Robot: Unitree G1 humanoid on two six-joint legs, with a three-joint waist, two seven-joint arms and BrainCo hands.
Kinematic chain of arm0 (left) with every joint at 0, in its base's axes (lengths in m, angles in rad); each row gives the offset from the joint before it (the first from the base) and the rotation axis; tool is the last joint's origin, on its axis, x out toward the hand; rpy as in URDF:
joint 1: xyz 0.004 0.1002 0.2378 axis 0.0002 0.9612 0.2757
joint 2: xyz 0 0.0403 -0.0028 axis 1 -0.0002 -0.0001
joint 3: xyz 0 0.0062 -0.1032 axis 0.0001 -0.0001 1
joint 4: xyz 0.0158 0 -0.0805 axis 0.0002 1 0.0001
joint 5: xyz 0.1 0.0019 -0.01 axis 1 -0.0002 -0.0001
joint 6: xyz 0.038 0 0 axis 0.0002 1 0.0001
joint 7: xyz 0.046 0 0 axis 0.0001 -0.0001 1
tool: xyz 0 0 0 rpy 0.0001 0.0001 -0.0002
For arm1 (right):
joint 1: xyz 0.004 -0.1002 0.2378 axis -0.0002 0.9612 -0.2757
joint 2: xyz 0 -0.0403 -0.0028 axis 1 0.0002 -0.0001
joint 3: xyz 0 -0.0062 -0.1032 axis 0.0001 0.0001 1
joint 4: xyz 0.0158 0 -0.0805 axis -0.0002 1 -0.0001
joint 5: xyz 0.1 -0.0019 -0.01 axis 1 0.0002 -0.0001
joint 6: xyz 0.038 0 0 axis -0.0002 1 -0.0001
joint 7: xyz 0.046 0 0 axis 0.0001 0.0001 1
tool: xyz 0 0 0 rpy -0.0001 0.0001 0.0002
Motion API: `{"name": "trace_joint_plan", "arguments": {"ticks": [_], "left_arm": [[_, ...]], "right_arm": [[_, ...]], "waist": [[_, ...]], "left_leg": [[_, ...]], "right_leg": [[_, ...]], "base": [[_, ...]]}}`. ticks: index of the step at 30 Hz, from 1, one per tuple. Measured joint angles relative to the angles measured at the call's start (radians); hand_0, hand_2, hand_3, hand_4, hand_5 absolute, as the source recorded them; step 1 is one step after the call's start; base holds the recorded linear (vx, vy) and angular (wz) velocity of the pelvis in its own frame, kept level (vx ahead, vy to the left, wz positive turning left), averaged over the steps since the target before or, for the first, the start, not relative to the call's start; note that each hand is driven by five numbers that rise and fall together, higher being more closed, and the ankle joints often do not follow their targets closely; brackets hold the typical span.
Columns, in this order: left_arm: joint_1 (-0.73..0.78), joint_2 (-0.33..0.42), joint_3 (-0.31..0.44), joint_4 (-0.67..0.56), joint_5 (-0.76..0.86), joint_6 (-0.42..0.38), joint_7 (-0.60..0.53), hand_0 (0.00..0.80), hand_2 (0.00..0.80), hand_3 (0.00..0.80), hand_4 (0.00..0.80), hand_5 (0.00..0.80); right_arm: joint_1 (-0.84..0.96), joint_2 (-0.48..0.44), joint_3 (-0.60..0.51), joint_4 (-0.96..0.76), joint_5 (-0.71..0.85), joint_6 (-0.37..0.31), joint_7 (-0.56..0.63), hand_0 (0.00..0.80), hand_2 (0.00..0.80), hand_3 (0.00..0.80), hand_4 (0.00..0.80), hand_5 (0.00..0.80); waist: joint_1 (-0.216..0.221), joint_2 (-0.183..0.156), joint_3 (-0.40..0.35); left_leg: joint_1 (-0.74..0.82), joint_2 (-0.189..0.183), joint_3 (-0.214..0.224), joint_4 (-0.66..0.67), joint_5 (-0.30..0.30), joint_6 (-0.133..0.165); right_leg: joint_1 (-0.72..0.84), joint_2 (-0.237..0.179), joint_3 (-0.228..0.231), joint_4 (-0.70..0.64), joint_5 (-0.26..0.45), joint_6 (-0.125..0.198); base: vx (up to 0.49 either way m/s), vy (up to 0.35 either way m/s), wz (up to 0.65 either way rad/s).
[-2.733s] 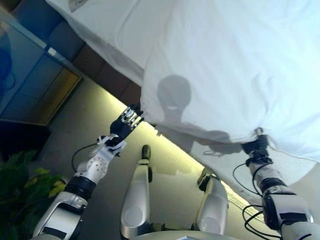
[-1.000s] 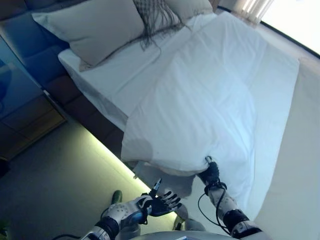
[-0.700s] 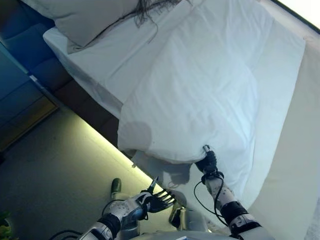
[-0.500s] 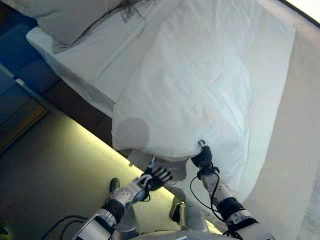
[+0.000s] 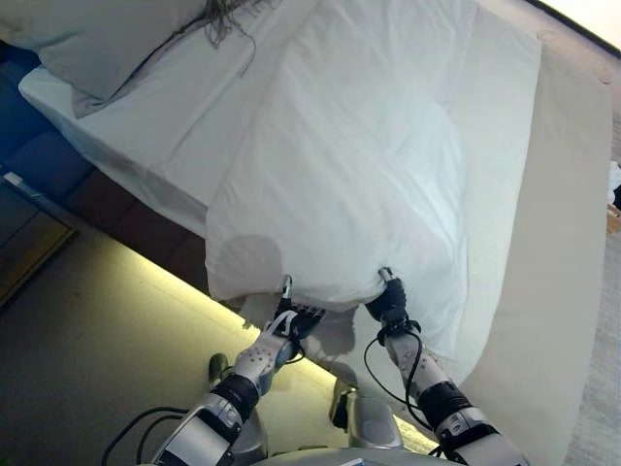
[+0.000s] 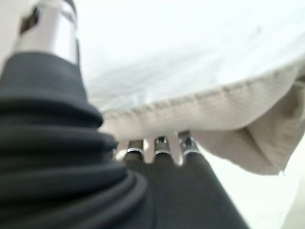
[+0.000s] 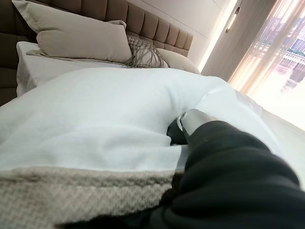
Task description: Make the bed neatly
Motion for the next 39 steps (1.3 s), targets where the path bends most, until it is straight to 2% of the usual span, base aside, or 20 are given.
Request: {"name": "trace_joint_plan", "arguments": {"ticks": [7, 10, 16, 22, 23, 30, 39], "left_arm": [[0.014, -0.007, -0.031, 0.000, 0.000, -0.003, 0.031, 0.000, 0.000, 0.000, 0.000, 0.000], [0.004, -0.005, -0.024, -0.002, 0.000, -0.045, 0.031, 0.000, 0.000, 0.000, 0.000, 0.000], [-0.043, -0.008, 0.003, -0.032, -0.001, -0.136, 0.034, 0.000, 0.000, 0.000, 0.000, 0.000], [-0.077, -0.015, 0.040, -0.037, 0.000, -0.177, 0.062, 0.000, 0.000, 0.000, 0.000, 0.000], [-0.077, -0.018, 0.044, -0.036, 0.002, -0.176, 0.067, 0.800, 0.800, 0.800, 0.800, 0.800], [-0.044, -0.024, 0.071, -0.030, 0.038, -0.167, 0.070, 0.800, 0.800, 0.800, 0.800, 0.800], [0.059, -0.008, 0.113, -0.067, 0.139, -0.055, 0.070, 0.800, 0.800, 0.800, 0.800, 0.800]], "right_arm": [[0.001, 0.013, 0.018, -0.031, 0.000, 0.000, -0.015, 0.800, 0.800, 0.800, 0.800, 0.800], [-0.003, 0.022, 0.021, -0.032, 0.000, 0.000, -0.022, 0.800, 0.800, 0.800, 0.800, 0.800], [0.000, 0.028, 0.040, -0.042, 0.000, 0.008, -0.023, 0.800, 0.800, 0.800, 0.800, 0.800], [0.005, 0.027, 0.052, -0.069, -0.003, 0.039, -0.023, 0.800, 0.800, 0.800, 0.800, 0.800], [0.009, 0.026, 0.052, -0.069, -0.007, 0.042, -0.023, 0.800, 0.800, 0.800, 0.800, 0.800], [0.064, 0.025, 0.050, -0.069, -0.044, 0.068, -0.036, 0.800, 0.800, 0.800, 0.800, 0.800], [0.175, 0.026, 0.050, -0.062, -0.070, 0.089, -0.012, 0.800, 0.800, 0.800, 0.800, 0.800]], "waist": [[-0.004, 0.000, 0.000], [-0.022, -0.001, 0.000], [-0.025, -0.001, -0.001], [-0.049, 0.001, -0.023], [-0.049, 0.005, -0.036], [-0.047, 0.032, -0.118], [-0.041, 0.053, -0.169]], "left_leg": [[-0.002, 0.003, 0.006, 0.010, -0.007, 0.003], [-0.001, 0.004, 0.008, 0.014, -0.009, 0.006], [0.045, 0.013, 0.038, 0.008, -0.019, 0.001], [0.089, 0.012, 0.061, -0.002, -0.025, -0.003], [0.093, 0.012, 0.063, -0.006, -0.027, -0.004], [0.138, 0.011, 0.079, -0.045, -0.027, -0.006], [0.184, 0.008, 0.081, -0.090, -0.023, -0.012]], "right_leg": [[-0.007, -0.001, 0.004, 0.007, 0.000, 0.000], [-0.007, -0.001, 0.006, 0.007, 0.000, 0.000], [0.008, -0.002, 0.019, 0.006, 0.002, 0.002], [0.041, -0.006, 0.027, -0.007, 0.005, 0.006], [0.041, -0.005, 0.028, -0.008, 0.004, 0.006], [0.075, -0.005, 0.026, -0.034, 0.005, 0.006], [0.127, -0.001, 0.001, -0.079, 0.007, 0.010]], "base": [[-0.007, 0.009, -0.03], [0.000, 0.030, -0.02], [0.048, 0.063, -0.15], [0.085, 0.060, -0.08], [0.080, 0.051, -0.09], [0.067, 0.049, -0.03], [0.020, 0.004, 0.02]]}}
